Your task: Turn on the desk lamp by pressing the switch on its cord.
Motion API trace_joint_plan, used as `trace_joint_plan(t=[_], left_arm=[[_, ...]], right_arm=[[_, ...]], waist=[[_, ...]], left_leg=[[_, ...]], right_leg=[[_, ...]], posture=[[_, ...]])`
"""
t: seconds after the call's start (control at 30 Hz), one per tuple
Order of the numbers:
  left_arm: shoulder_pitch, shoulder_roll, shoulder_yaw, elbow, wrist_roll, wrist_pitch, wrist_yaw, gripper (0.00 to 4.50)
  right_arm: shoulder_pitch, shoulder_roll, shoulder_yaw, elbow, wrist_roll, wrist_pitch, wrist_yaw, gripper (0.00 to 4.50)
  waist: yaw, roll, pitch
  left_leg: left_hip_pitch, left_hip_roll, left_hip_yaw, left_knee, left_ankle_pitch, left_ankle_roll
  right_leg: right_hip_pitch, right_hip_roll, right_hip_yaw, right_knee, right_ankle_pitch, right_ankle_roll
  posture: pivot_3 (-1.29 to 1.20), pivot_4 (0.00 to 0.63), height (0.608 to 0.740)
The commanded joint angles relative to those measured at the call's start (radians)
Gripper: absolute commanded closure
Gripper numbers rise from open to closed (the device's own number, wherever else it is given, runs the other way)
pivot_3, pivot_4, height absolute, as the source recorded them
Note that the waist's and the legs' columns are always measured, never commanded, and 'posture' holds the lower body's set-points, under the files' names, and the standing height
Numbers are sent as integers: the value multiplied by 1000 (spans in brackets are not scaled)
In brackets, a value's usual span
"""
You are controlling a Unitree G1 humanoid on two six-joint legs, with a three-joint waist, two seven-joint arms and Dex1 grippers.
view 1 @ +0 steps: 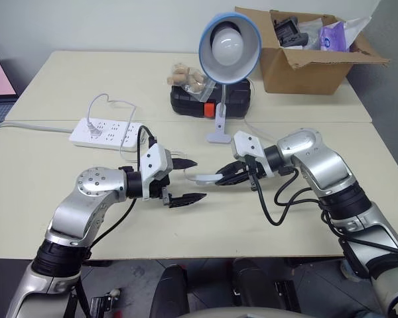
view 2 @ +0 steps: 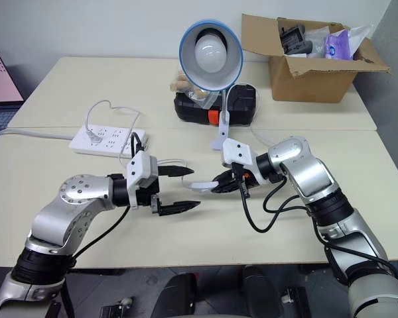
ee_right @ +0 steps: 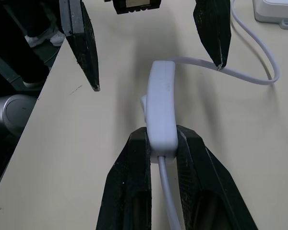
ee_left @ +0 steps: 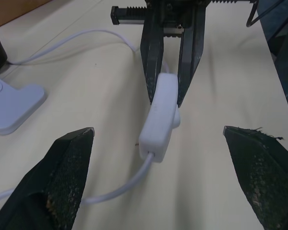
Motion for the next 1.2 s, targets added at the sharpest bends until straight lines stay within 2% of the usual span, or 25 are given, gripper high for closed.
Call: trace_joint_plan(t=[0.03, 0.3, 0.4, 0.47, 0.87, 0.97, 1.2], left_arm=[[-23, -13, -9, 0, -9, 3, -7, 0], [-34, -35, -32, 9, 7, -4, 2, 0], [-35, -38, -40, 16, 18, -12, 3, 509], [-36, -40, -43, 22, 24, -16, 3, 1056], [-63, -48, -48, 79, 62, -52, -8, 3648], [-70, -55, -47, 88, 69, -56, -7, 3840], [-81, -66, -39, 108, 90, -81, -3, 3861]], right_arm=[[-15, -2, -9, -48, 21, -4, -2, 4138], [-17, -3, -5, -59, 22, -6, -3, 4138], [-16, -3, -3, -62, 23, -6, -5, 4138], [-16, -3, -3, -65, 24, -5, -6, 4138], [-19, -4, 3, -69, 30, -9, -15, 4138], [-18, -4, 3, -70, 31, -9, -17, 4138], [-15, -5, 4, -70, 29, -15, -16, 4138]], waist=[[0, 0, 0], [0, 0, 0], [0, 0, 0], [0, 0, 0], [0, 0, 0], [0, 0, 0], [0, 0, 0]], left_leg=[[0, 0, 0, 0, 0, 0], [0, 0, 0, 0, 0, 0], [0, 0, 0, 0, 0, 0], [0, 0, 0, 0, 0, 0], [0, 0, 0, 0, 0, 0], [0, 0, 0, 0, 0, 0], [0, 0, 0, 0, 0, 0]], right_leg=[[0, 0, 0, 0, 0, 0], [0, 0, 0, 0, 0, 0], [0, 0, 0, 0, 0, 0], [0, 0, 0, 0, 0, 0], [0, 0, 0, 0, 0, 0], [0, 0, 0, 0, 0, 0], [0, 0, 0, 0, 0, 0]], posture=[[0, 150, 740], [0, 150, 740], [0, 150, 740], [0, 150, 740], [0, 150, 740], [0, 150, 740], [0, 150, 740]])
